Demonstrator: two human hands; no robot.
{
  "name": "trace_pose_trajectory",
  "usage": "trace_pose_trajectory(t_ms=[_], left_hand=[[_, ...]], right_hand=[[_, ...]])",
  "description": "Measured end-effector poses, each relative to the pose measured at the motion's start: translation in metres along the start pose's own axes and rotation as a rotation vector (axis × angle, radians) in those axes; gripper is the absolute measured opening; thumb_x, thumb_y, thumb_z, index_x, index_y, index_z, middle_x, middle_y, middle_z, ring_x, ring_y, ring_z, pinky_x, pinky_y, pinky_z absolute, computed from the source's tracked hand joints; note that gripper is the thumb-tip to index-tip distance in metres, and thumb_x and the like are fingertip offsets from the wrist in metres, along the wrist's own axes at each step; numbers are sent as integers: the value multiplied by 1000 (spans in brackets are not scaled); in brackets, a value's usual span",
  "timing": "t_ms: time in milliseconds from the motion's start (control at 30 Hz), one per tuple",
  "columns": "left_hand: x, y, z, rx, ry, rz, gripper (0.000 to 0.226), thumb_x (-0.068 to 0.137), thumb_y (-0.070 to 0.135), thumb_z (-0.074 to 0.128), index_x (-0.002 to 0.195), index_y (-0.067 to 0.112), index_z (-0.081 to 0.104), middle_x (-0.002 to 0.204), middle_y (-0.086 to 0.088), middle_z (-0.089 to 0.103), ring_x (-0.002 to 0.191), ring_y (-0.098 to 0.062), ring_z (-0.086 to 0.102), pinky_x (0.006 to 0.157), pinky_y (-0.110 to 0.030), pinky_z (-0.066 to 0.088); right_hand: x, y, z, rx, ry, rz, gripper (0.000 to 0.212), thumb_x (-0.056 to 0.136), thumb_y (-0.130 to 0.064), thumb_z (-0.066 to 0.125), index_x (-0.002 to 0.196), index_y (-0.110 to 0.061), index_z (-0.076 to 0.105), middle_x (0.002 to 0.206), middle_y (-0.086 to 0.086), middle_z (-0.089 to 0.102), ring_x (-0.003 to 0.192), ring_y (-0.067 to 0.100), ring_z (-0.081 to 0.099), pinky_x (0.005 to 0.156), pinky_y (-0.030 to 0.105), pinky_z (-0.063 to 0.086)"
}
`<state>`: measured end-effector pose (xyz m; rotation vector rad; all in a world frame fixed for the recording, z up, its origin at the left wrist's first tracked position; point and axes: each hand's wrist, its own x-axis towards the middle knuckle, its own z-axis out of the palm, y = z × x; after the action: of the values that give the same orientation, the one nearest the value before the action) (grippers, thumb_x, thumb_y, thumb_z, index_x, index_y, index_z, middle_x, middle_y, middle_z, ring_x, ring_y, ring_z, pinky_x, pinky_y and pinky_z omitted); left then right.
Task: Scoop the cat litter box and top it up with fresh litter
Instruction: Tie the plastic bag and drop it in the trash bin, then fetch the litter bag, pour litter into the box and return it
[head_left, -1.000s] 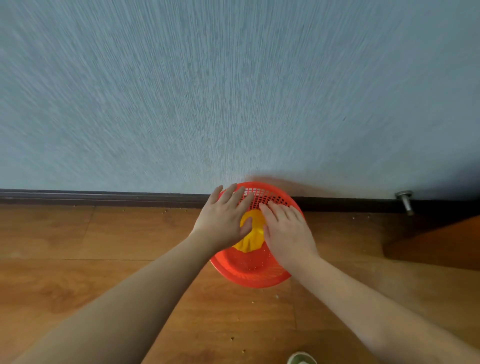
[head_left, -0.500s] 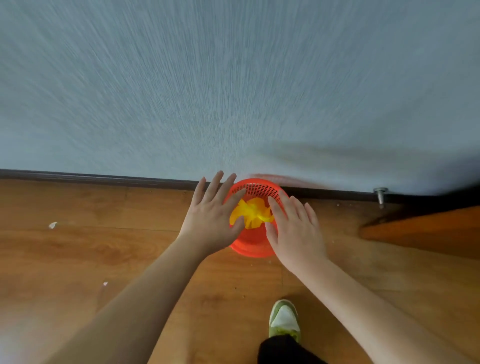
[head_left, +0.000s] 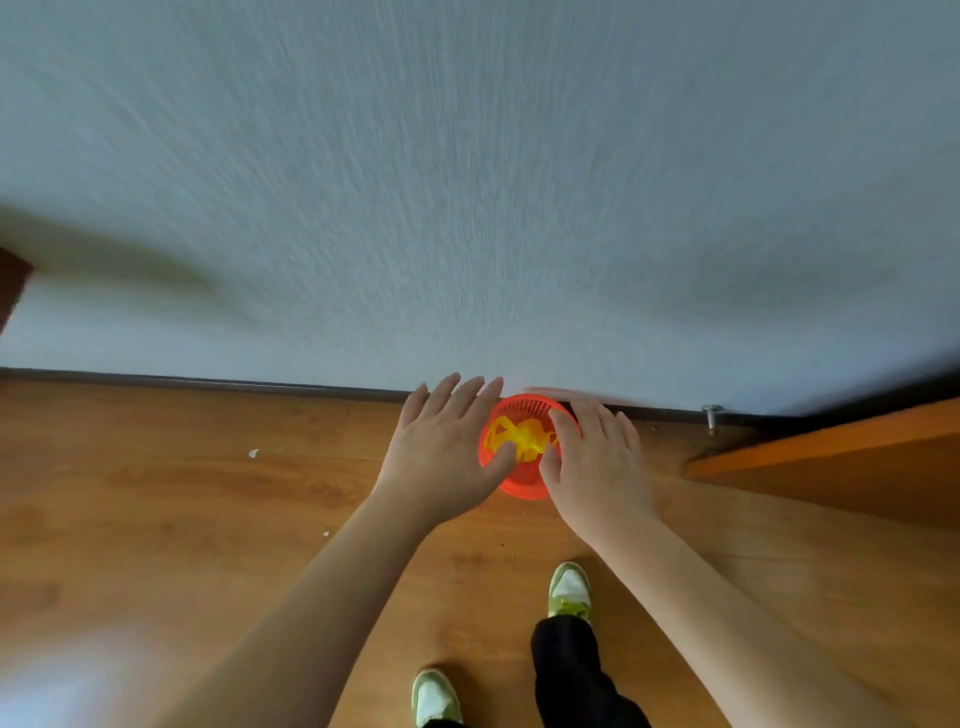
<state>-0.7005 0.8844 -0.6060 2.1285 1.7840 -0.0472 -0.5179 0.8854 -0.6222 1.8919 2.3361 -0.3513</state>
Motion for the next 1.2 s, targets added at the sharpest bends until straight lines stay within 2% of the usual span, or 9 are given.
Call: trace_pose_trajectory(t_ms=[133,233,333,567,733,833,967,1100,1200], left_hand=[[-53,15,-70,43,22,11,81,85,70,4,156,32,3,164,6,-4,150,-15,-14,121,-40,-5],[-96,20,-113,63,37,2,83,83,73,0,156,34,-1,163,10,-11,148,-14,-19,122,-41,-3],[-129,26,-148,115,15,-3,87,79,76,-4,155,34,-3,164,10,-9,149,-16,-17,123,-45,0],[-207,68,-231,140,105,156,79,86,73,7,155,36,9,162,8,18,150,-17,12,122,-44,12],[-260,110,-266,150,331,313,68,93,65,29,149,27,38,146,3,50,137,-20,43,113,-41,32],[-280,138,-274,172,444,414,63,92,59,38,139,21,53,133,1,62,124,-20,57,103,-39,43],[-298,197,-279,188,386,555,65,92,59,32,142,23,49,138,2,58,129,-21,52,107,-41,39],[-328,273,-267,164,251,697,79,87,67,7,152,29,32,152,3,42,143,-19,35,117,-44,26],[-356,335,-248,182,199,791,81,83,69,-5,154,36,17,158,9,29,147,-15,23,120,-45,19]], right_hand=[[-38,-28,-69,17,44,-41,57,95,-40,20,138,-16,48,141,8,49,132,26,44,112,46,32],[-77,-47,-107,19,-39,-84,52,100,-39,25,147,-21,34,152,5,35,141,23,30,118,42,20],[-112,-56,-146,33,1,-61,51,101,-40,26,148,-23,30,154,3,31,142,21,28,118,39,18],[-212,-64,-225,17,96,90,53,101,-48,18,149,-28,25,158,0,24,146,21,19,118,39,14],[-289,-70,-257,-42,186,160,47,95,-43,37,133,-23,53,141,6,52,133,27,46,109,46,37],[-333,-57,-276,-55,233,251,43,93,-42,48,130,-23,58,137,6,56,129,27,50,106,47,40],[-394,-28,-297,-81,283,330,49,99,-44,34,142,-26,44,150,4,41,140,24,34,115,42,21],[-472,5,-301,-34,322,469,51,101,-46,26,150,-29,28,158,0,26,146,21,18,111,34,0],[-538,34,-297,26,300,574,58,97,-52,13,151,-32,19,160,-3,17,148,19,11,114,34,-2]])
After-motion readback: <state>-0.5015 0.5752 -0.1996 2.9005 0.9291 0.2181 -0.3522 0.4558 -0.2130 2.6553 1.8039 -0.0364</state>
